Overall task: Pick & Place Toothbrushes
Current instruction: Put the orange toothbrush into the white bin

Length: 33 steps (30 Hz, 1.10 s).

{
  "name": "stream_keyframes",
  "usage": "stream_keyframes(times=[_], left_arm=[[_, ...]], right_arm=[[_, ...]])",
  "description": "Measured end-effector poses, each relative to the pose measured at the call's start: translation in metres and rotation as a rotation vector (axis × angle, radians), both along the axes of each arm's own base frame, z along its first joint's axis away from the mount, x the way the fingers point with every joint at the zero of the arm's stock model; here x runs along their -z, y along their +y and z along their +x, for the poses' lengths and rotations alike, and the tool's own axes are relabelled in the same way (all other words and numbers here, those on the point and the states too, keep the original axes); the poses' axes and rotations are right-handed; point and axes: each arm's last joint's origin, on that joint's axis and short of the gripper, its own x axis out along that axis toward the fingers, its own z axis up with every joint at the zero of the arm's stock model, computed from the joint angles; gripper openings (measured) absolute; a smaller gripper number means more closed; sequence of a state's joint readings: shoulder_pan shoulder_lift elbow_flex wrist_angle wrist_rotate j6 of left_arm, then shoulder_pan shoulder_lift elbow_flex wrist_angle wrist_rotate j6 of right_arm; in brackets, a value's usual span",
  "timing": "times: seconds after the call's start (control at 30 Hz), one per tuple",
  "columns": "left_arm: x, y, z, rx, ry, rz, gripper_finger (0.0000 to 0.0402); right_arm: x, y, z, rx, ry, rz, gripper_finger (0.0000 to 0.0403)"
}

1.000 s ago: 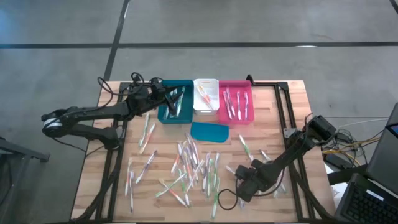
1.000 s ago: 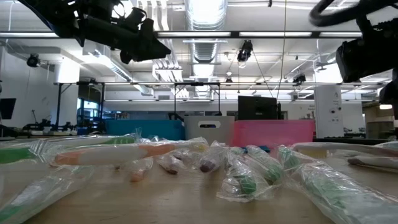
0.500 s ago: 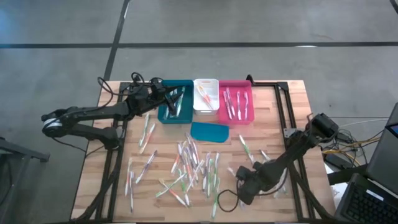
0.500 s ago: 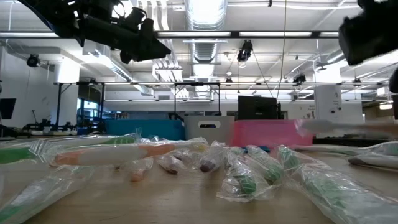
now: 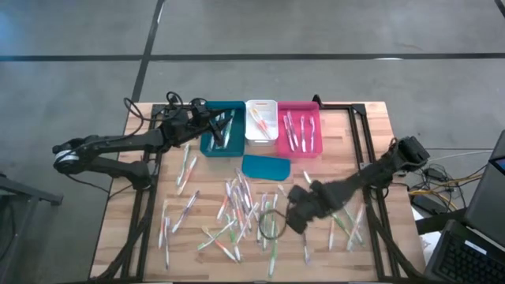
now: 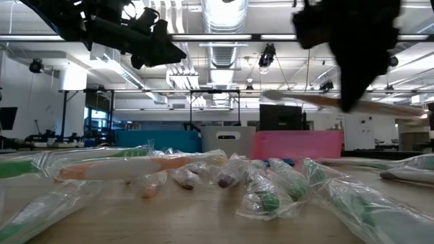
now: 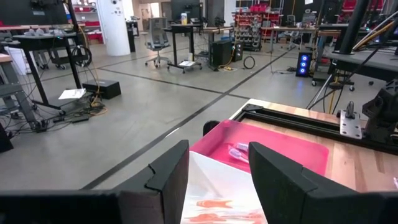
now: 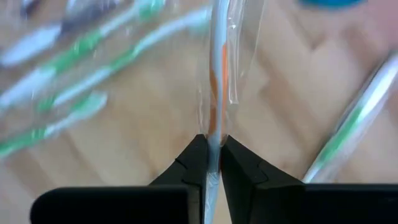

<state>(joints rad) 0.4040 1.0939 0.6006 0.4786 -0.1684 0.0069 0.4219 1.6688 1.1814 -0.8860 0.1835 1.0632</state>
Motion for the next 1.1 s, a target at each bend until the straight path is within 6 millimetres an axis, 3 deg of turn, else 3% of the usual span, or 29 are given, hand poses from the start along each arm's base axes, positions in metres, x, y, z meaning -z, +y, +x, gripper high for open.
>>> stream_keyframes(times=[0.33,0.67,0.87,1.1], left_arm=[[0.000,0.000,0.000,0.001,0.014,0.023,0.0172],[-0.003,-0.001,0.000,0.016,0.003,0.025,0.0172],[-0.003,-0.001,0.000,0.021,0.001,0.025,0.0172],[-0.004,-0.001,0.000,0.022,-0.014,0.029,0.0172]], right_arm=[[-0.031,-0.098,0.040,-0.021,-0.067,-0.080,0.0027],[-0.060,-0.189,0.052,0.065,-0.194,-0.163,0.0027],[-0.066,-0.223,0.053,0.056,-0.295,-0.173,0.0027],[-0.073,-0.245,0.056,0.013,-0.392,-0.244,0.0027]])
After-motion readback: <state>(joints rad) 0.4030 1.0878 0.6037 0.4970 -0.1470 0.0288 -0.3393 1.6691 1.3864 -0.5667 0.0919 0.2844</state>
